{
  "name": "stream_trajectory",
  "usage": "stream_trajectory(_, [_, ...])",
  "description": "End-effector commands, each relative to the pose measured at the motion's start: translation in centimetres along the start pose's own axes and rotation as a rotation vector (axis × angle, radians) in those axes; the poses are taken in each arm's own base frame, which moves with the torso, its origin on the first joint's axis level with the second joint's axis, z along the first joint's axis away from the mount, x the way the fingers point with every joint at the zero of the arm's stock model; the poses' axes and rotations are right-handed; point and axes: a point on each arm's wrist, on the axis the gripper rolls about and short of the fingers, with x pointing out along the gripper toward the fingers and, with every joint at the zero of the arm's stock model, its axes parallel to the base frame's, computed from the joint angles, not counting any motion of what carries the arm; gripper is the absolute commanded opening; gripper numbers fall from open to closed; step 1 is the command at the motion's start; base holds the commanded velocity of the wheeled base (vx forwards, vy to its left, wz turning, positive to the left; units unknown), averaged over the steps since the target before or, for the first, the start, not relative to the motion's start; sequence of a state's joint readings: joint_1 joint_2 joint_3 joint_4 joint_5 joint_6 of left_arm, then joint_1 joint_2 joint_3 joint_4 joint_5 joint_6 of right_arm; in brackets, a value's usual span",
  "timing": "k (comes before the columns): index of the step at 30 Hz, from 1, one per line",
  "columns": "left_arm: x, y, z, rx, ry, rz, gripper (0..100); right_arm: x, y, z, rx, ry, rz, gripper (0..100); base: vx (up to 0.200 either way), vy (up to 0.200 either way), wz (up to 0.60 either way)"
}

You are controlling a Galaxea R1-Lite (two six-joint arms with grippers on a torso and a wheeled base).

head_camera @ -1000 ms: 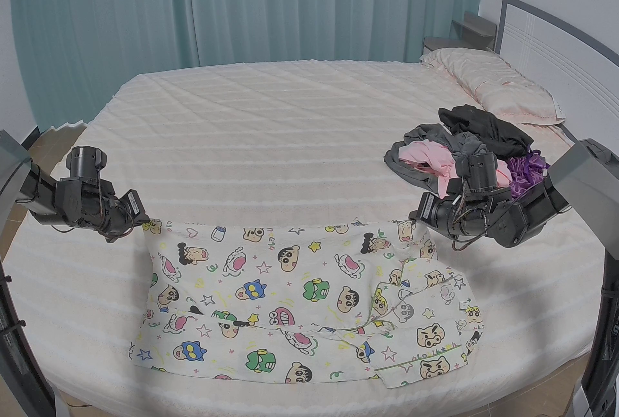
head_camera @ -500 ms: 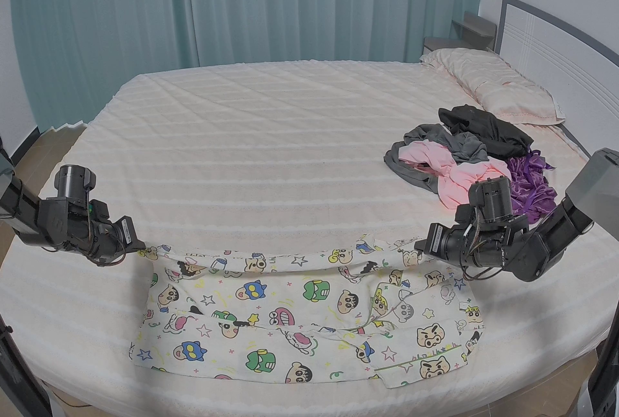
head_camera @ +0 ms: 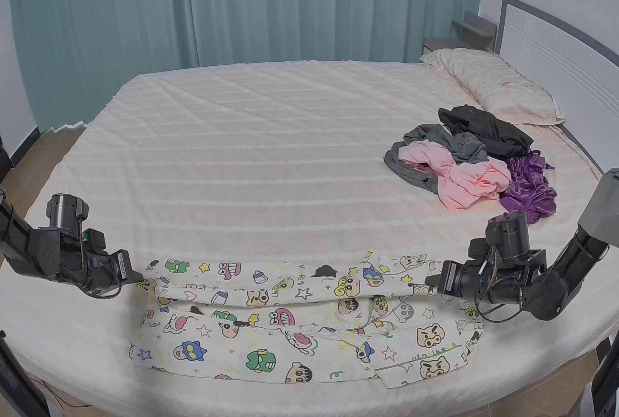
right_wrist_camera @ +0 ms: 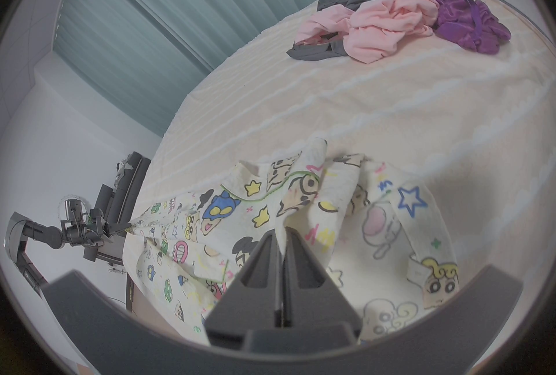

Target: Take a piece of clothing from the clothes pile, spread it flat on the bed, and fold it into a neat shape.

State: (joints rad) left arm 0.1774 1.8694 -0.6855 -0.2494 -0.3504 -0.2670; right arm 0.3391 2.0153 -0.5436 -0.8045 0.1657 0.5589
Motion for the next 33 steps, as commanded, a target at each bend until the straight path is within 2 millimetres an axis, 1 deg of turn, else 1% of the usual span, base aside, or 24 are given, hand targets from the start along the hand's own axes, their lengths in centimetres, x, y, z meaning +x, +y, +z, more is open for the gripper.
stream_trajectory(1, [-0.2, 0.9, -0.8, -0.025, 0.013, 0.0, 0, -0.6, -0.6, -1.4, 0.003, 0.031, -0.017, 0, 0.0, 0.0, 0.0])
stream_trajectory(6, [-0.4, 1.6, -0.8, -0.049, 0.01, 0.001, 0, -0.8, -1.2, -2.3, -0.008, 0.05, -0.032, 0, 0.0, 0.0, 0.0])
stream_trajectory(8, [-0.4, 1.6, -0.8, -0.049, 0.01, 0.001, 0, -0.8, -1.2, -2.3, -0.008, 0.05, -0.032, 0, 0.0, 0.0, 0.0])
stream_trajectory(9, [-0.6, 1.9, -0.8, -0.058, 0.012, -0.014, 0, -0.9, -1.5, -2.8, -0.012, 0.062, -0.041, 0, 0.0, 0.0, 0.0])
stream_trajectory(12, [-0.5, 2.1, -1.1, -0.06, 0.021, -0.01, 0, -0.9, -1.6, -2.9, -0.011, 0.067, -0.045, 0, 0.0, 0.0, 0.0])
stream_trajectory(15, [-0.2, 2.4, -1.8, -0.029, 0.051, -0.005, 0, -0.7, -1.7, -3.1, -0.008, 0.071, -0.053, 0, 0.0, 0.0, 0.0])
stream_trajectory(22, [0.6, 2.8, -2.2, -0.024, 0.083, 0.001, 0, -0.9, -2.0, -3.7, -0.009, 0.083, -0.059, 0, 0.0, 0.0, 0.0])
stream_trajectory(23, [0.7, 2.9, -2.2, -0.025, 0.089, 0.002, 100, -0.8, -2.1, -3.8, -0.007, 0.081, -0.06, 0, 0.0, 0.0, 0.0])
stream_trajectory(25, [0.7, 2.9, -2.3, -0.028, 0.091, 0.003, 100, -0.9, -2.2, -3.9, -0.005, 0.084, -0.062, 0, 0.0, 0.0, 0.0])
stream_trajectory(26, [0.7, 2.9, -2.4, -0.03, 0.093, 0.003, 100, -1.0, -2.2, -3.9, -0.005, 0.084, -0.062, 100, 0.0, 0.0, 0.0])
stream_trajectory(30, [0.3, 3.1, -2.4, -0.045, 0.086, 0.009, 100, -1.6, -2.0, -3.8, -0.004, 0.069, -0.054, 100, 0.0, 0.0, 0.0])
stream_trajectory(33, [-0.6, 3.7, -2.2, -0.066, 0.056, 0.021, 100, -2.7, -1.6, -3.4, -0.002, 0.04, -0.039, 100, 0.0, 0.0, 0.0])
